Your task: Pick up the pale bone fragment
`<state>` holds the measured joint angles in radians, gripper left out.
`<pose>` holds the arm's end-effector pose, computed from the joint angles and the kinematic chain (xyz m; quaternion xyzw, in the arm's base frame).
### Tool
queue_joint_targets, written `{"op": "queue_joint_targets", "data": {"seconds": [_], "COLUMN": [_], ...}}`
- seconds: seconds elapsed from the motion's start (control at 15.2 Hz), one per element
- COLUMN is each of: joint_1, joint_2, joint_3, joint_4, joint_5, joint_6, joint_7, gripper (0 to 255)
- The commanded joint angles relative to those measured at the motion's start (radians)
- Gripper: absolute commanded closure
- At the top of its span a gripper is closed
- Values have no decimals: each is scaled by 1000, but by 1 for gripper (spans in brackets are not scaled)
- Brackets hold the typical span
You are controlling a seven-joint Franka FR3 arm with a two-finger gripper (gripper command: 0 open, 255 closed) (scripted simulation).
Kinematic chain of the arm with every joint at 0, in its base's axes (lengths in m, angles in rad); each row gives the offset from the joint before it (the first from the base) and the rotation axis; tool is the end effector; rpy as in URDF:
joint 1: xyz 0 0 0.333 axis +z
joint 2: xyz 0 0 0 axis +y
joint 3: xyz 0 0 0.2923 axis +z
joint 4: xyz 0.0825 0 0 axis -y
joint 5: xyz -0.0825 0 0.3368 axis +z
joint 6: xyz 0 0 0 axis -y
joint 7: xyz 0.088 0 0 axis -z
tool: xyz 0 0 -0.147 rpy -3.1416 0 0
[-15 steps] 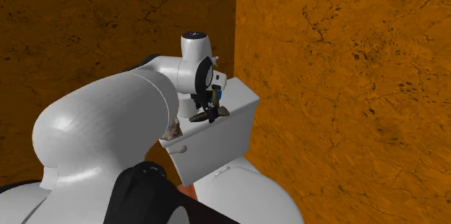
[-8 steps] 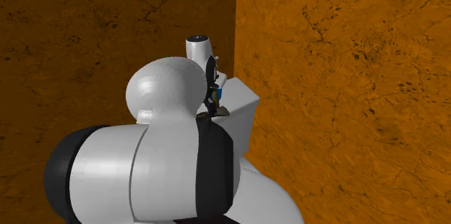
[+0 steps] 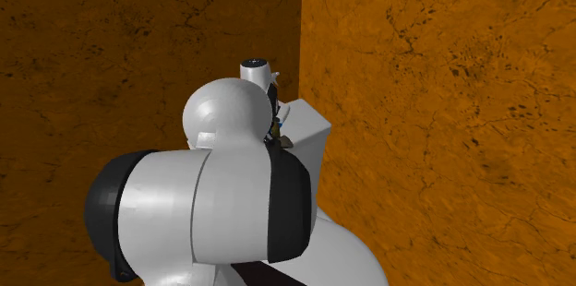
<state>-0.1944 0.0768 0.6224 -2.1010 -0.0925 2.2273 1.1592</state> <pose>0.4793 0.2102 0.3587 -0.9422 0.3332 -0.0336 0.0125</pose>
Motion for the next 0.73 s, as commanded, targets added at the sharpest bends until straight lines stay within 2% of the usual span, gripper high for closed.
{"op": "queue_joint_targets", "data": {"seconds": [0.0,0.66], "joint_1": [1,-1], "joint_2": [4,-3], "joint_3": [0,0], "joint_4": [-2,4], "joint_5": [-3,3], "joint_6": [5,-6], "joint_7": [3,-3], "gripper": [255,255]}}
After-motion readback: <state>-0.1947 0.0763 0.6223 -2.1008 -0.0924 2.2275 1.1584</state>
